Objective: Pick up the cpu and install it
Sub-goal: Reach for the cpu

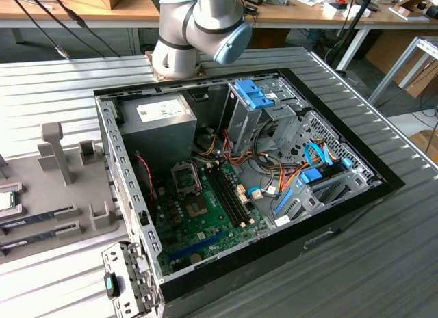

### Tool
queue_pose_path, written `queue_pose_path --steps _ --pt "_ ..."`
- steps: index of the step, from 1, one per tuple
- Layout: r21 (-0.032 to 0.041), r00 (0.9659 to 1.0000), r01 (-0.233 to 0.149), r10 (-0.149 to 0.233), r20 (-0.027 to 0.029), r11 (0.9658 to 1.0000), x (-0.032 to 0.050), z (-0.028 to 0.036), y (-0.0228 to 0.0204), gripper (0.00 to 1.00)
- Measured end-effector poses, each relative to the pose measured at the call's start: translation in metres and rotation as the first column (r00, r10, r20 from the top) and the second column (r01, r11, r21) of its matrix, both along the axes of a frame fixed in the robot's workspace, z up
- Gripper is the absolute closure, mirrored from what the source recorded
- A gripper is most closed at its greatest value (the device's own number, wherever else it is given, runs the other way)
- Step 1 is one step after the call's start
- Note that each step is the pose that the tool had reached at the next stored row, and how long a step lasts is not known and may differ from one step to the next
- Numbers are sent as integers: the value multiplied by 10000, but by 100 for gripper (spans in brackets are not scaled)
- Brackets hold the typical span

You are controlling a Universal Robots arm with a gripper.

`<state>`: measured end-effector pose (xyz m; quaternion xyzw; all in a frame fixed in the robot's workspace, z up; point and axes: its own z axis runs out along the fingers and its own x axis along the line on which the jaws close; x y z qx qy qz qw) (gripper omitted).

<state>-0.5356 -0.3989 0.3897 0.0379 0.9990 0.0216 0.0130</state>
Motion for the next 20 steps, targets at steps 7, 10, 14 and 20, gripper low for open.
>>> queue_pose_path --steps 7,10,14,20 --pt "1 10000 0 0 0 10000 -33 -2 0 89" --pt "1 10000 0 0 1 10000 -44 -4 0 89" --pt "0 10000 0 0 1 10000 -56 -4 0 89" --pt "0 10000 0 0 0 10000 -79 -6 0 89"
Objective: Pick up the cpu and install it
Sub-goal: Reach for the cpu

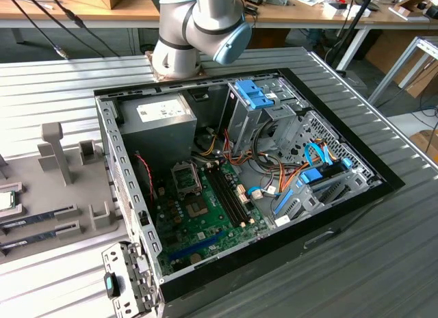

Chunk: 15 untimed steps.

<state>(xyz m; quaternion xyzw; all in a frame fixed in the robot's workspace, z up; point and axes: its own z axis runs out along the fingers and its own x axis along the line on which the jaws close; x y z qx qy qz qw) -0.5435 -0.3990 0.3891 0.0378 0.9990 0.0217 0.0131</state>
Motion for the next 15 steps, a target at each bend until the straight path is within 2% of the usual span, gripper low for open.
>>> queue_pose_path --steps 15 --pt "0 10000 1 -1 0 10000 -66 -5 0 89"
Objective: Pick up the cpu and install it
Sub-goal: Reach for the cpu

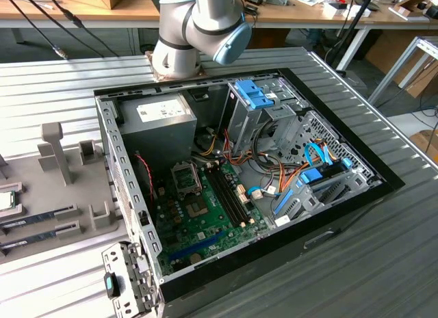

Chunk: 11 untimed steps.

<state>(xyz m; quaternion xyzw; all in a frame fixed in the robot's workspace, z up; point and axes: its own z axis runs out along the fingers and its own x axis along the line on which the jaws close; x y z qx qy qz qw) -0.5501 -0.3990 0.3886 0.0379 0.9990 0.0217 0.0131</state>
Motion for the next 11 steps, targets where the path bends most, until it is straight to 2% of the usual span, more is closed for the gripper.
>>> queue_pose_path --steps 11 --pt "0 10000 0 0 0 10000 -37 -3 0 89"
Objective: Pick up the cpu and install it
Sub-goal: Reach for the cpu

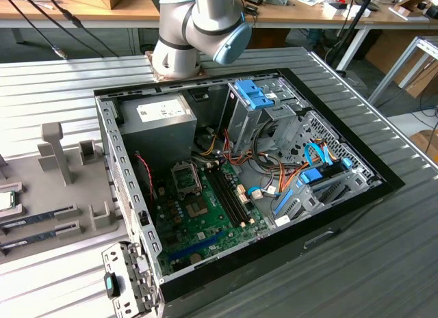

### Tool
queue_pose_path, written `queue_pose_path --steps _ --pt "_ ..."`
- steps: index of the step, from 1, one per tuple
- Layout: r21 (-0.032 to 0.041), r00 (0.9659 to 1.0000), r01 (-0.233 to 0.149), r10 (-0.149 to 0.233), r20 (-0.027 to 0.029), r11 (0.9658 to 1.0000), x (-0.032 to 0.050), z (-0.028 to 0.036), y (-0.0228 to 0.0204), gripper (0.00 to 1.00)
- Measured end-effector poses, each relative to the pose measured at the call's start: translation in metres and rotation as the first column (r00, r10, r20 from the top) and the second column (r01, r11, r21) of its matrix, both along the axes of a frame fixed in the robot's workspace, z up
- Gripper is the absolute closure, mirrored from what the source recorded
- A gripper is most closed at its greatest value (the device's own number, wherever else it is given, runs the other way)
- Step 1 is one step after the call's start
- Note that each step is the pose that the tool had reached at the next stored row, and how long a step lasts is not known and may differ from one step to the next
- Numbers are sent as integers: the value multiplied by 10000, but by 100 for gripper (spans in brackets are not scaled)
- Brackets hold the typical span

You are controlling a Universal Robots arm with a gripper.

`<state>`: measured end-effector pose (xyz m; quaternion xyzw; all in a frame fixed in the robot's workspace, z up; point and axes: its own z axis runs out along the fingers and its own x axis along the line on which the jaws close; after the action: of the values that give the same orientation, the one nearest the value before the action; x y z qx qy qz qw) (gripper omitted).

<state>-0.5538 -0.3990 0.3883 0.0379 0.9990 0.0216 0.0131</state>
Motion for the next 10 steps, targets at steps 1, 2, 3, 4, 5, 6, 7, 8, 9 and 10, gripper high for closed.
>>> queue_pose_path --steps 1,2,3,4,5,6,7,8,9,10 --pt "0 10000 0 0 0 10000 -5 -1 0 89" --pt "0 10000 0 0 0 10000 -9 -1 0 89" --pt "0 10000 0 0 0 10000 -12 -1 0 89" --pt "0 10000 0 0 0 10000 -17 -1 0 89" --pt "0 10000 0 0 -1 10000 -19 -1 0 89" --pt "0 10000 0 0 0 10000 -23 -2 0 89" --pt "0 10000 0 0 0 10000 -25 -2 0 89" --pt "0 10000 0 0 0 10000 -29 -2 0 89" --pt "0 10000 0 0 1 10000 -32 -3 0 89" --pt "0 10000 0 0 0 10000 -35 -4 0 89"
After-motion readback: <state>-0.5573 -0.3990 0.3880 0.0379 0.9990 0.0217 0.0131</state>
